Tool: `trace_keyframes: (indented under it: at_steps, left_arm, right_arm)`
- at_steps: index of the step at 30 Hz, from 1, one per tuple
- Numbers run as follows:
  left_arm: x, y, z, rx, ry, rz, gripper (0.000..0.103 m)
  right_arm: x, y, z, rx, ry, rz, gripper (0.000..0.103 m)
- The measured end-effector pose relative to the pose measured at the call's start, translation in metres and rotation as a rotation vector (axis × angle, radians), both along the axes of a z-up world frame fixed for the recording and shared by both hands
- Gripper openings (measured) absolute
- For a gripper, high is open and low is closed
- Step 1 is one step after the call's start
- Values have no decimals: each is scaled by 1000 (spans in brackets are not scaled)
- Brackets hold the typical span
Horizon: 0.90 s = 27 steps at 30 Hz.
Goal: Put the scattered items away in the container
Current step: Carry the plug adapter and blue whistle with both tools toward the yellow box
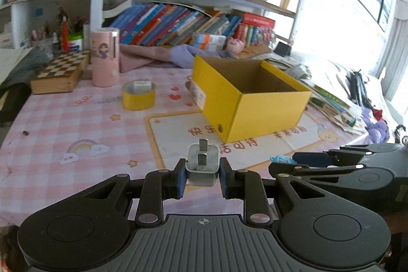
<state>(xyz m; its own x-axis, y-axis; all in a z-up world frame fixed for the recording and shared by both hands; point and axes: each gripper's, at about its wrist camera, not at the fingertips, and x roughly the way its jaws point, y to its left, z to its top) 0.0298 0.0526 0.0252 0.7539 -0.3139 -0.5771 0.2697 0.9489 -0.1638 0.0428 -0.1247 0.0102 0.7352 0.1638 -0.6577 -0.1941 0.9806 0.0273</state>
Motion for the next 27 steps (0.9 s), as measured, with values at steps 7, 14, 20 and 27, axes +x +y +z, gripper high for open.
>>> trace_keyframes:
  at_steps: [7,14,20,27]
  left_arm:
    - [6,-18,-1,1,4,-68,24]
    - [13,-39,-2,-2,4,-131,24]
    - [22,-57,-4,0,13,-180,24]
    - [33,-75,-6,4,22,-222,24]
  right_arm:
    - [-5,-14,0,-6,9,-49,37]
    - [-9,-34,0,-8,11,-111,37]
    - [-9,-50,-2,-9,23,-153,37]
    - [0,-67,-4,-6,31,-188,37]
